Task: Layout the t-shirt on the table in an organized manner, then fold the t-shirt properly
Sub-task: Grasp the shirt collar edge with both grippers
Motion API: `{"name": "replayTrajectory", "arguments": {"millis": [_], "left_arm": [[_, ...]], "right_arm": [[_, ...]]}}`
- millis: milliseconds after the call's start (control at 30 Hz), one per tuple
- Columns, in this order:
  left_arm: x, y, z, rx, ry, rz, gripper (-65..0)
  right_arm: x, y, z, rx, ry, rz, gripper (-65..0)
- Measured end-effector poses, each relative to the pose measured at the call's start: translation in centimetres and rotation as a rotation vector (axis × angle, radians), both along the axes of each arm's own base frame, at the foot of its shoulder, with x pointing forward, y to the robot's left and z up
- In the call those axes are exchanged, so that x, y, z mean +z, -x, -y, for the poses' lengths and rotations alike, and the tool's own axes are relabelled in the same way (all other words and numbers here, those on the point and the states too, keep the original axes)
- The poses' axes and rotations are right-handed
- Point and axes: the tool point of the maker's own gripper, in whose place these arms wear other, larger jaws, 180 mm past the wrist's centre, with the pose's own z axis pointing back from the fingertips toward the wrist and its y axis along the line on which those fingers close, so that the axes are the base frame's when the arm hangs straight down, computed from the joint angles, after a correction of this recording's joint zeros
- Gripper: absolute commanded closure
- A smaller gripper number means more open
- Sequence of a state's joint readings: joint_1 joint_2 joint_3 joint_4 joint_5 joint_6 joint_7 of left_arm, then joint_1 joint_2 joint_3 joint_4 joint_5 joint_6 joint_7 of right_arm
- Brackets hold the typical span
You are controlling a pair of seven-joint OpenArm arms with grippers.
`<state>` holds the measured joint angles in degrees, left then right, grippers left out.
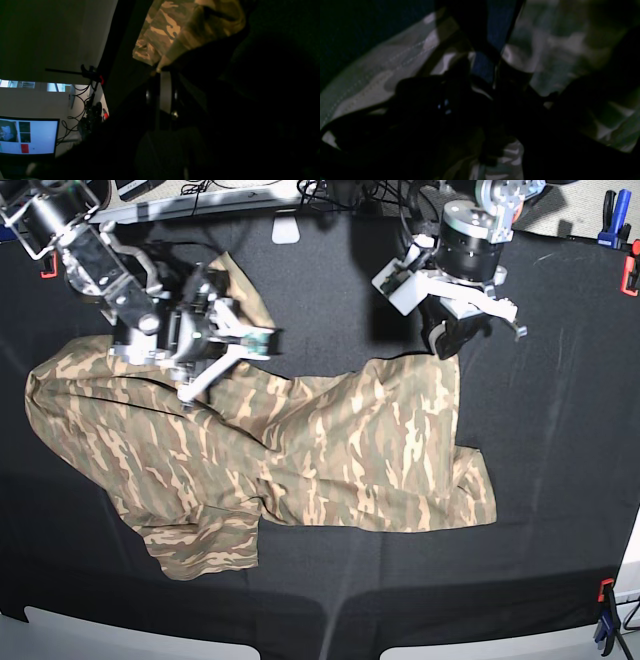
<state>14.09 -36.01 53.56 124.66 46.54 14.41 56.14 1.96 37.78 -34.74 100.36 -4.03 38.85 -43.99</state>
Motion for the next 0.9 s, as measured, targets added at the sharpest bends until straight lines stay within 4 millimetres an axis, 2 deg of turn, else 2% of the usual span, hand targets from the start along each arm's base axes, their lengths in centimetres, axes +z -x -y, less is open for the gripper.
{"name": "replayTrajectory", "arguments": {"millis": [133,267,533,633,767,900], "left_arm": [[0.0,0.0,0.0,0.000,0.000,0.000,0.0],[0.0,0.0,0.0,0.000,0.000,0.000,0.0],[0.0,0.0,0.0,0.000,0.000,0.000,0.0],[0.0,0.0,0.0,0.000,0.000,0.000,0.0],[0.0,0.0,0.0,0.000,0.000,0.000,0.0],[0.0,0.0,0.0,0.000,0.000,0.000,0.0]], "right_arm": [[0.0,-0.1,0.0,-0.001,0.000,0.001,-22.1],[0.0,-0.1,0.0,-0.001,-0.001,0.001,-11.0],[0.0,-0.1,-1.1,-0.002,-0.022,0.002,-9.6],[0.0,-0.4,-1.5,-0.020,-0.034,0.017,0.0],[0.1,-0.8,-1.4,-0.056,-0.035,0.034,0.0],[0.8,-1.4,-0.3,-0.132,0.016,0.073,0.0]]}}
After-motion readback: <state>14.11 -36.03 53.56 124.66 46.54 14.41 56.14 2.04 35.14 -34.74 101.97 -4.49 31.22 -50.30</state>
